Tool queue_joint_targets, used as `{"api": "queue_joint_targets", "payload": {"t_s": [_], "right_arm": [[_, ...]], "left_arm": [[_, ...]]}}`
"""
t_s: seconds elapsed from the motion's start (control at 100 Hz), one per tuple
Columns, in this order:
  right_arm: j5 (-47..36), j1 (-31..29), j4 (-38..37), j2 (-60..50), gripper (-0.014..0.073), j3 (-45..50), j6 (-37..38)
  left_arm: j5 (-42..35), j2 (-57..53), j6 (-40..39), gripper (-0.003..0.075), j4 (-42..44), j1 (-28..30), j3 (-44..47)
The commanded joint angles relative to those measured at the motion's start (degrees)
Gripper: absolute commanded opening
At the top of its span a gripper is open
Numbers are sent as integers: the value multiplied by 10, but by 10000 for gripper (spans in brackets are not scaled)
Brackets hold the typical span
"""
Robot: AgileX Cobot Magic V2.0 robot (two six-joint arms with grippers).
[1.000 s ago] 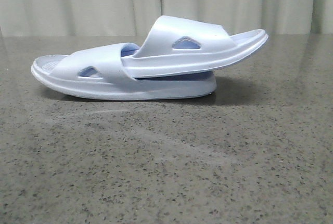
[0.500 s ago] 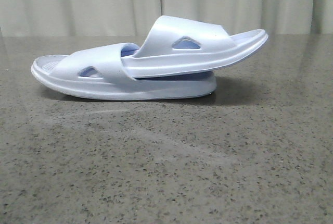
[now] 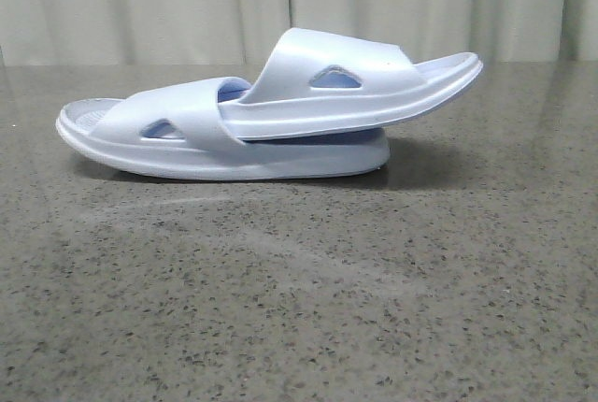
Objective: Insert blue slippers together front up
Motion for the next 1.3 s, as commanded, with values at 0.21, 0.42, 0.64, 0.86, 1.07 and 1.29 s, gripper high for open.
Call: {"api": "queue_joint_targets", "payload": {"t_s": [0.21,0.42,0.64,0.86,1.07,1.29], "right_arm": [[-6,0,-4,-1,-78,-15,-7],[-6,0,-4,-1,-78,-15,-7],[-6,0,-4,-1,-78,-15,-7],[-6,0,-4,-1,-78,-15,-7],[-6,0,-4,-1,-78,-15,-7],[-5,0,-4,-1,-78,-15,-7]], "left_arm": [[-156,-57,-653,15,488,2,-20],[-208,-98,-973,15,778,2,-12],[-257,-186,-1011,15,837,2,39],[-257,-275,-1021,15,871,2,92],[-263,-320,-1021,15,878,2,153],[-286,-350,-1022,15,874,27,193]]}}
